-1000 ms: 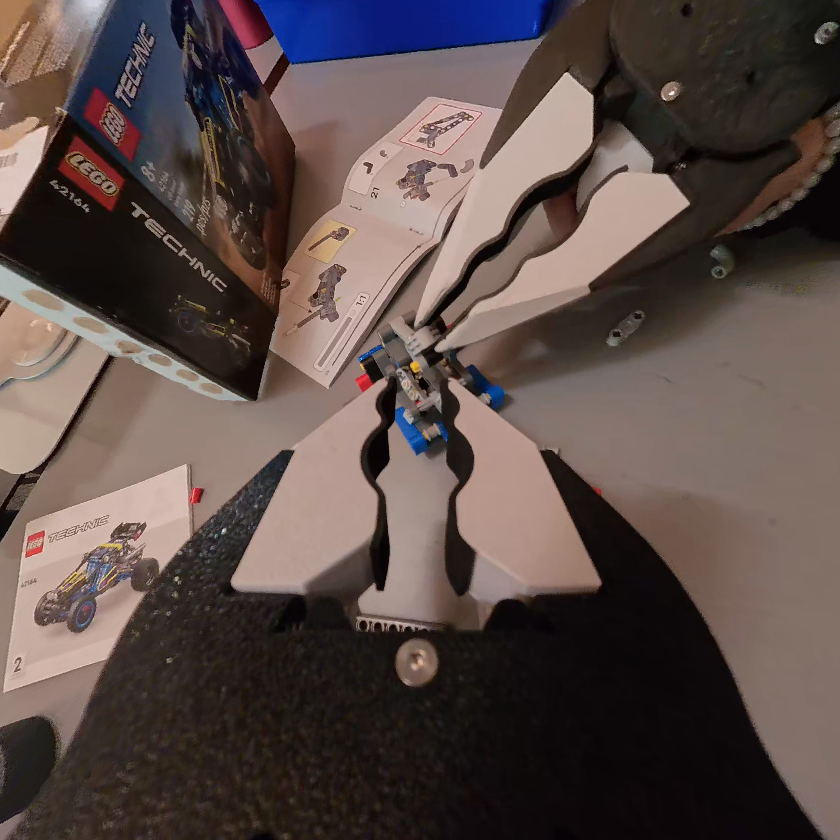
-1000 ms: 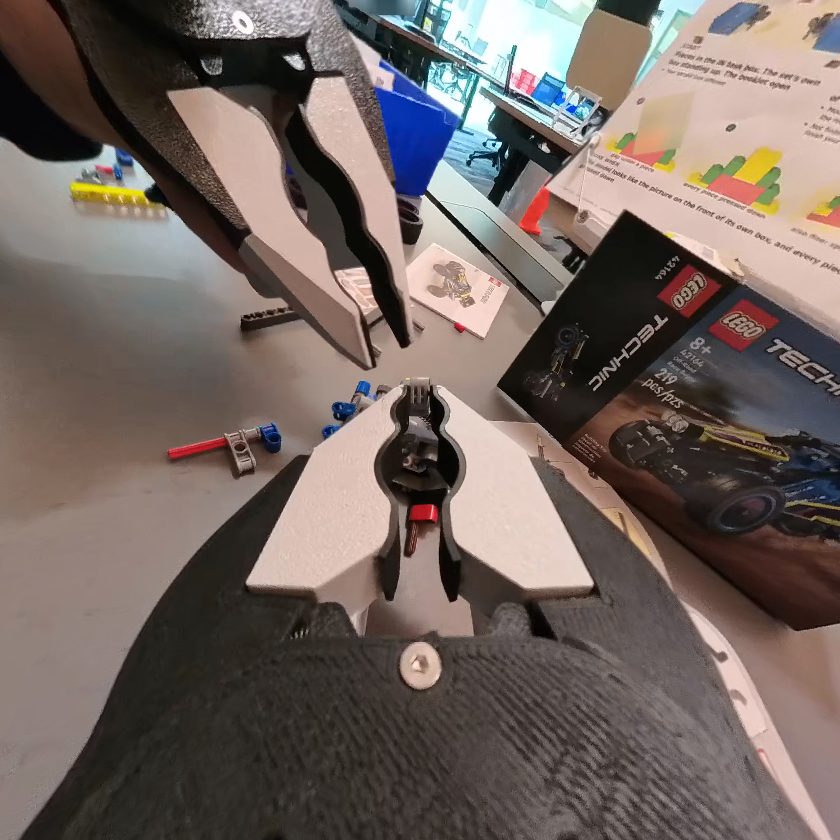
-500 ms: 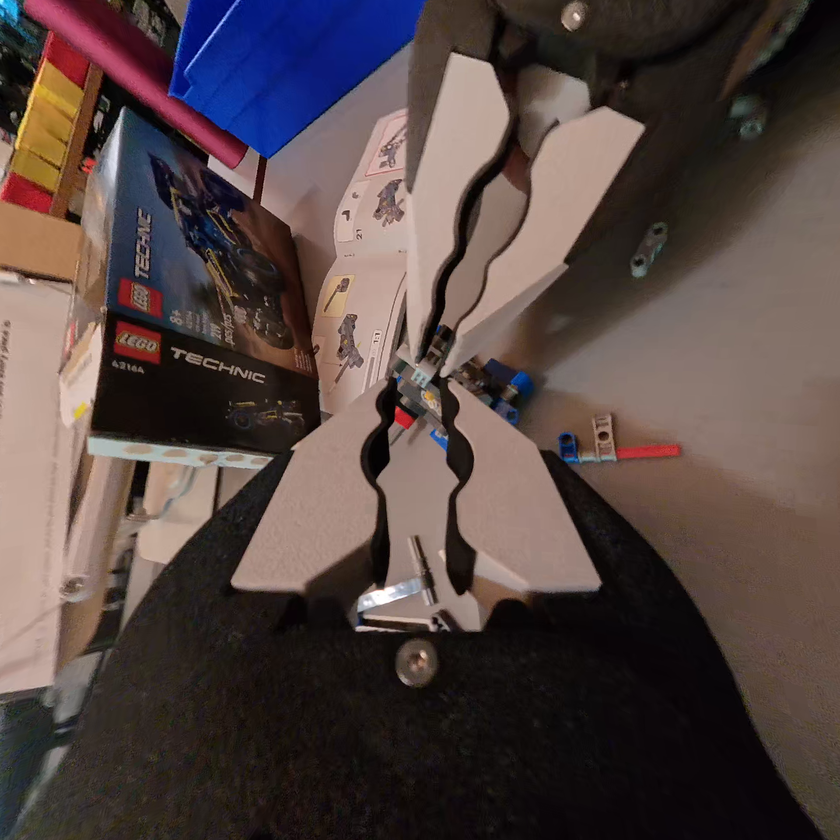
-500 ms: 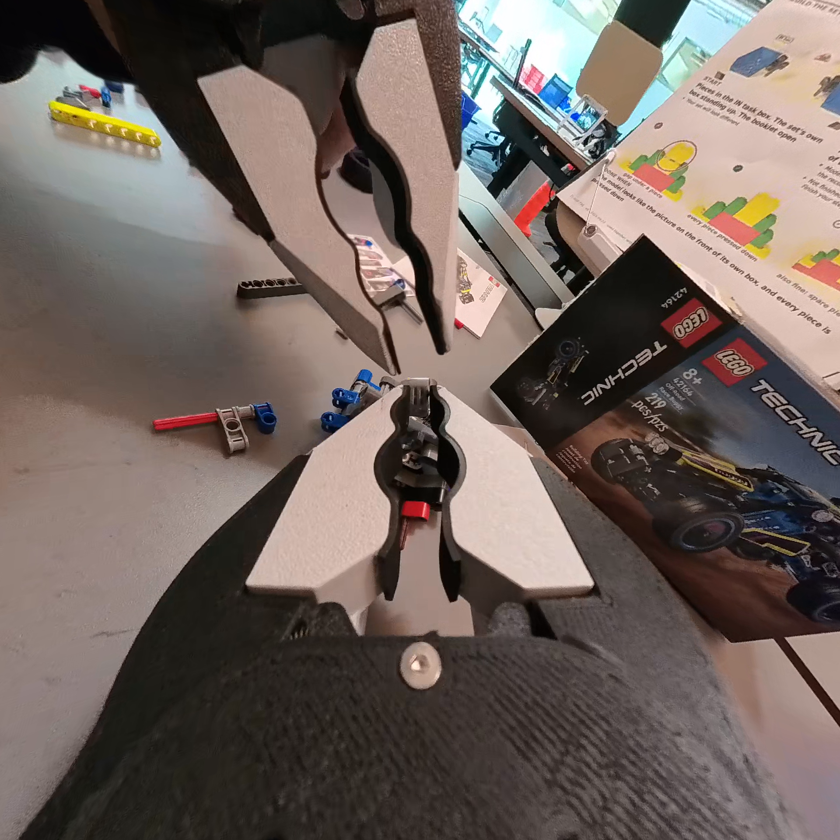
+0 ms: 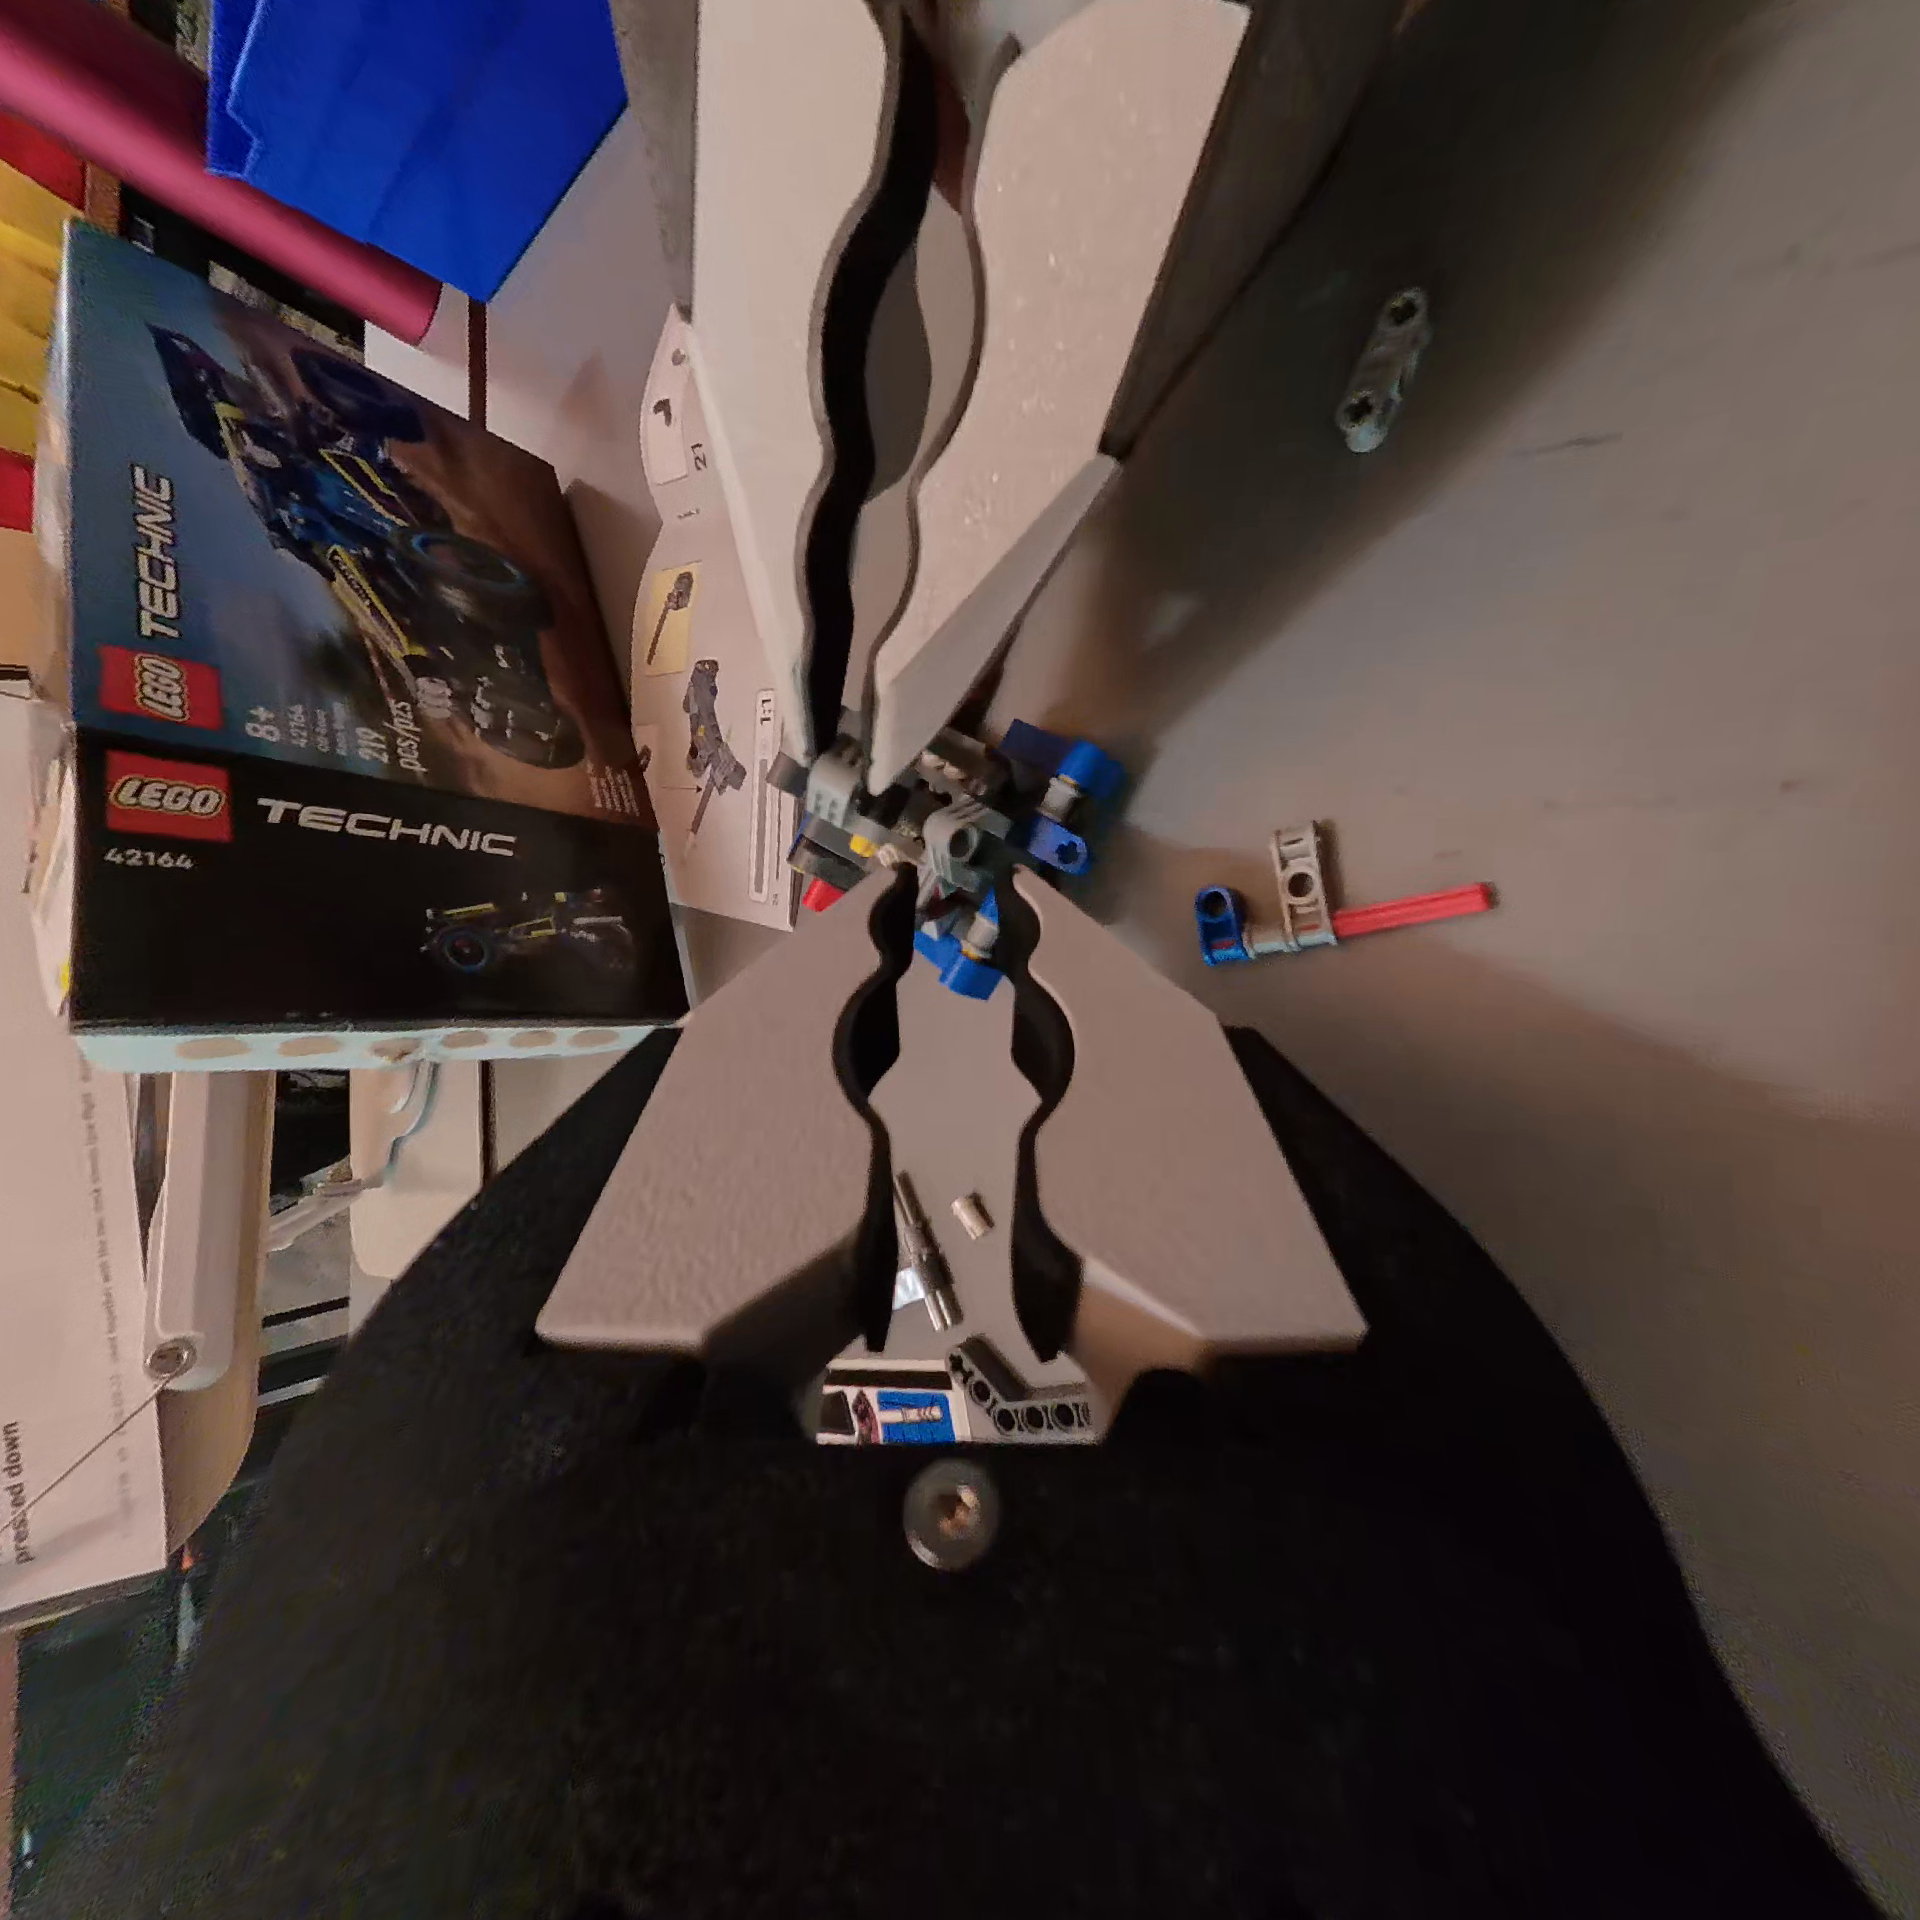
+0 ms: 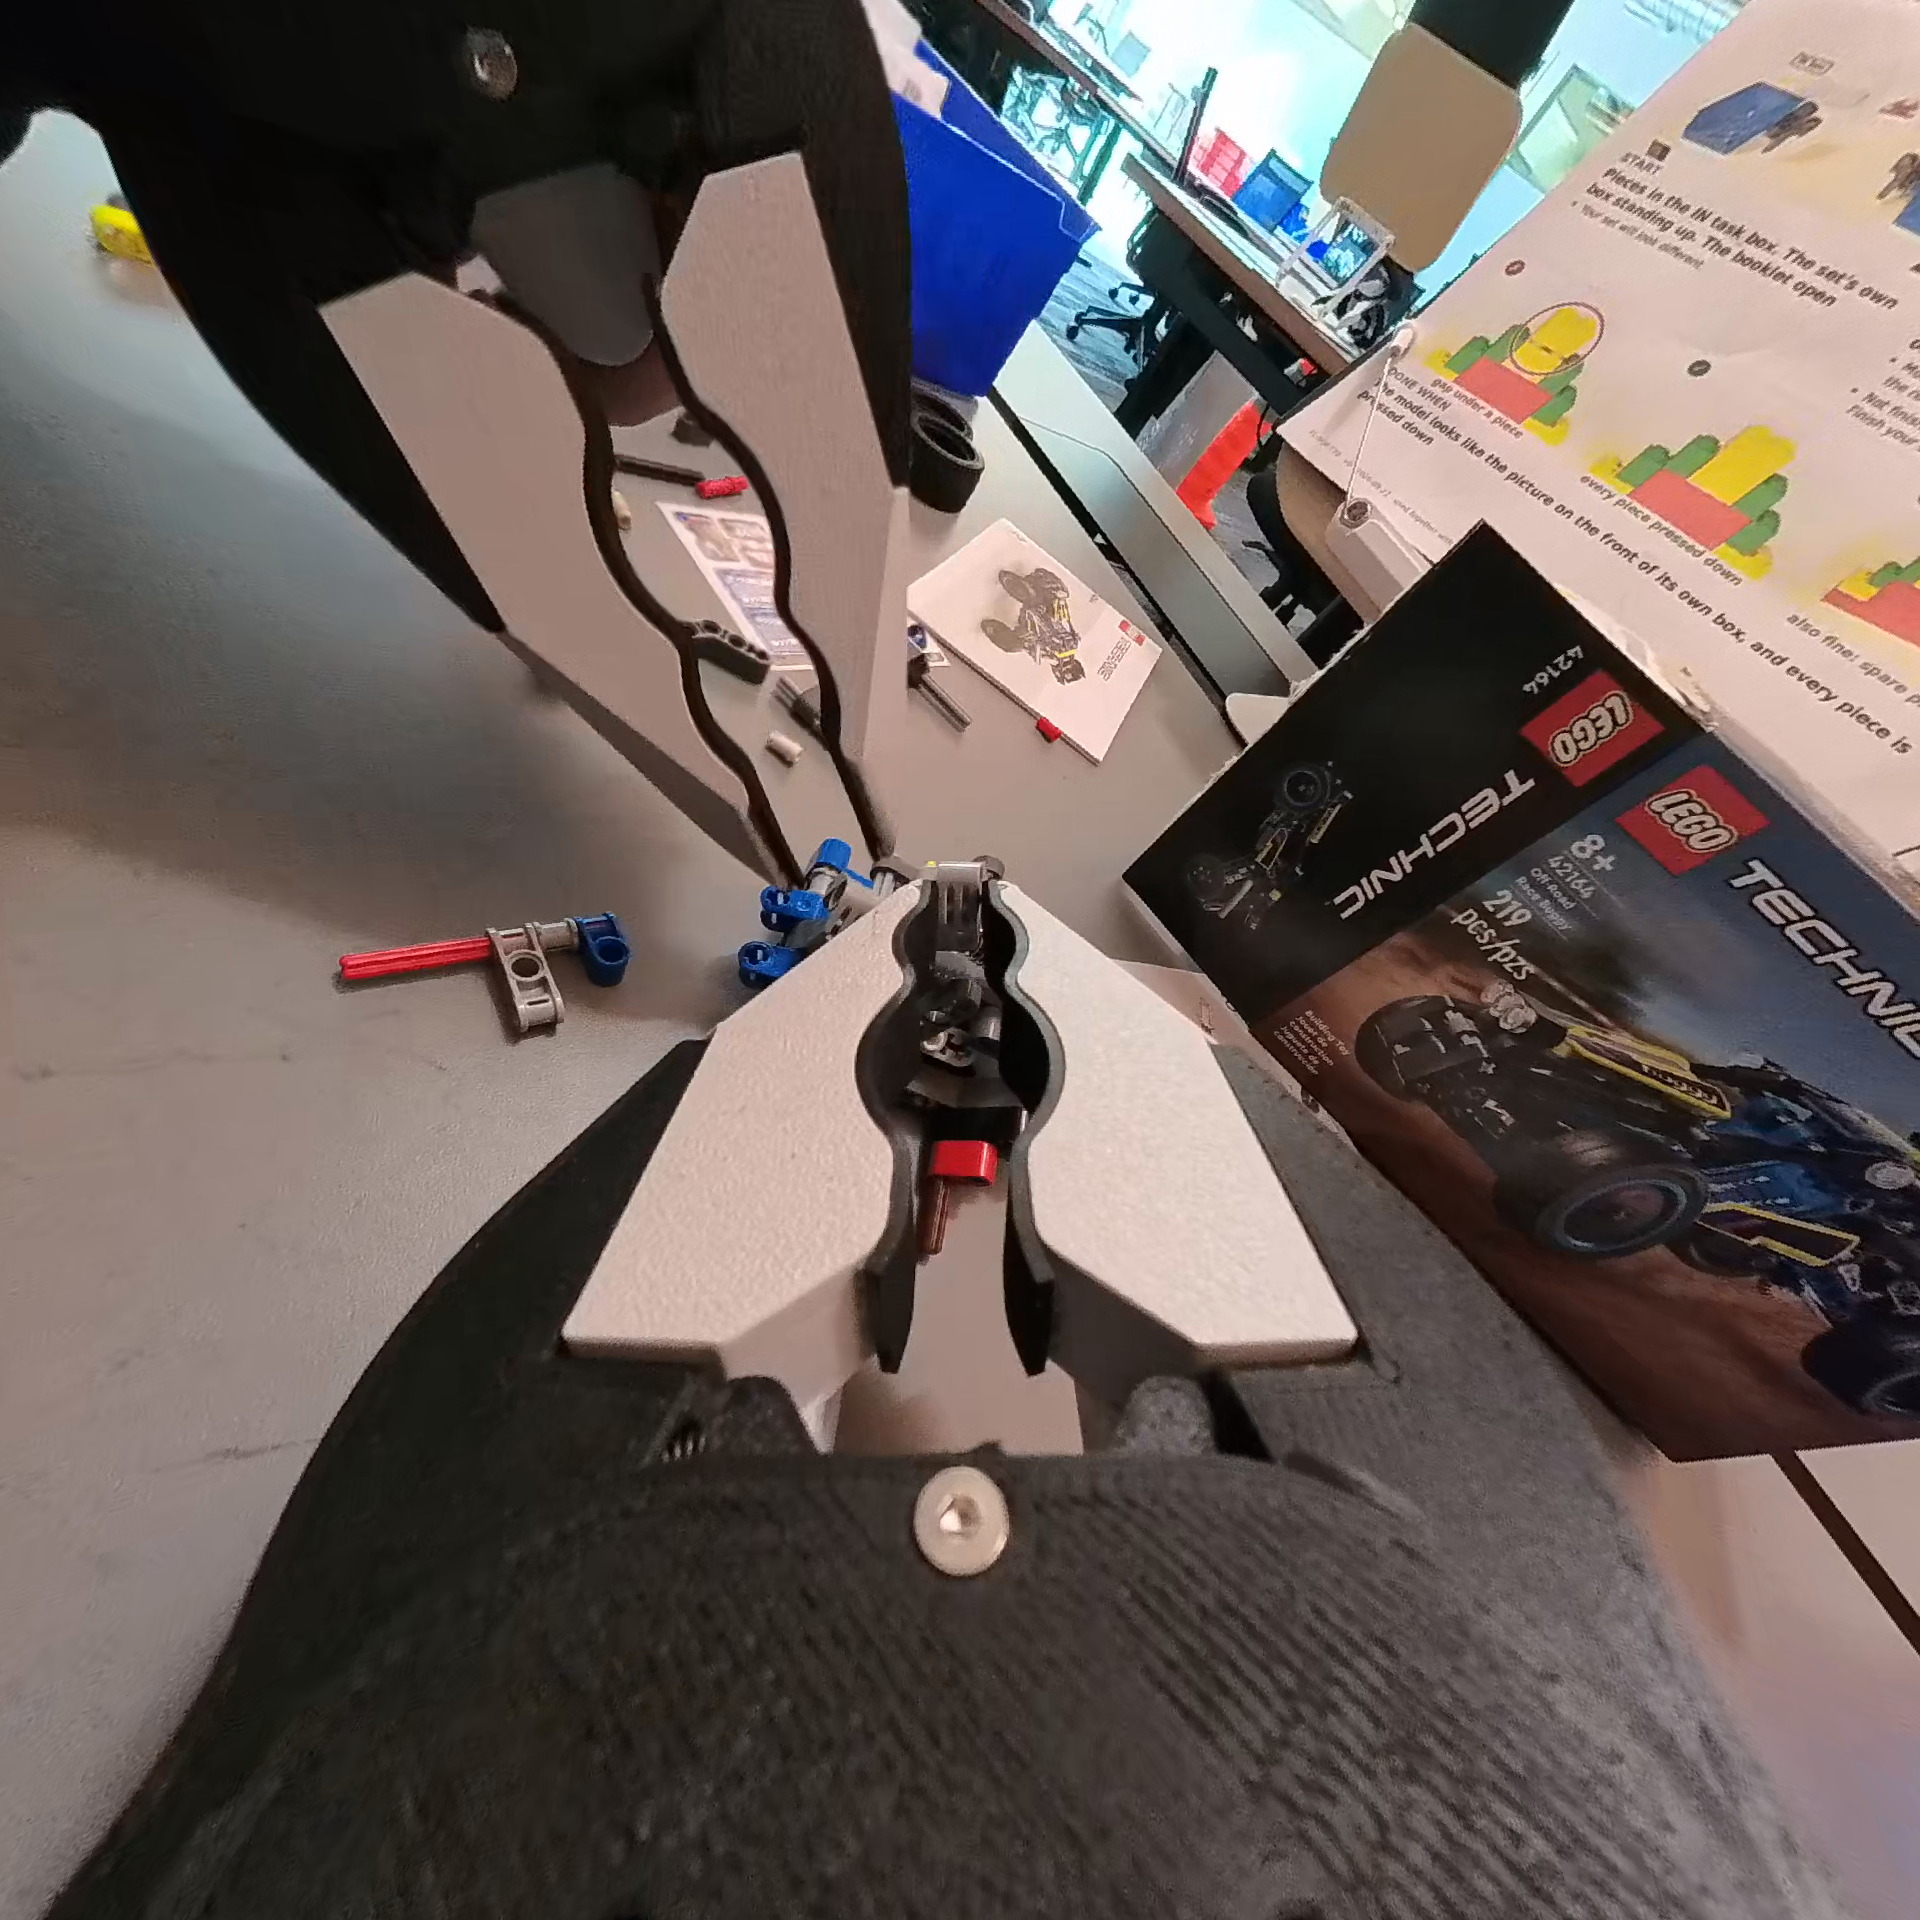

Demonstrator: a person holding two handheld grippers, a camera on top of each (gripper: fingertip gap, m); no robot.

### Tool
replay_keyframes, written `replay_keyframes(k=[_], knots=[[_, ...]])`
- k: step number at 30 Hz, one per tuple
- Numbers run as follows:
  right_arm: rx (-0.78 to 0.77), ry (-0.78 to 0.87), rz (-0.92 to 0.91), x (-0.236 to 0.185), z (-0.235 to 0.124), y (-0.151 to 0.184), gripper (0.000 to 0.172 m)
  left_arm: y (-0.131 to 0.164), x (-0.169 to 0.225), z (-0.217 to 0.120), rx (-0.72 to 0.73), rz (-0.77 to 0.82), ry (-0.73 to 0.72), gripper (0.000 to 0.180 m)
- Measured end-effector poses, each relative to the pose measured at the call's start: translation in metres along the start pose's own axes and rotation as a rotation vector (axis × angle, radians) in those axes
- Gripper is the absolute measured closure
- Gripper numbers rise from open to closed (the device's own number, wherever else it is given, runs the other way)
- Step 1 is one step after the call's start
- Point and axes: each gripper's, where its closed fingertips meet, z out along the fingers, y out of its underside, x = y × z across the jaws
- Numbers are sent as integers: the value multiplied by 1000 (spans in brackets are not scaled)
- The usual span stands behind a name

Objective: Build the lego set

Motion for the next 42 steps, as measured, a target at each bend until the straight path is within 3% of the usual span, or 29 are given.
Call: replay_keyframes(k=[10,23,42], knots=[[13,5,46,3,-1,0,167,4,8,8,-40,118,-78,174],[9,8,38,3,0,0,167,5,-2,8,-58,138,-156,172],[8,11,32,4,-1,0,167,2,-4,6,-43,118,-157,173]])
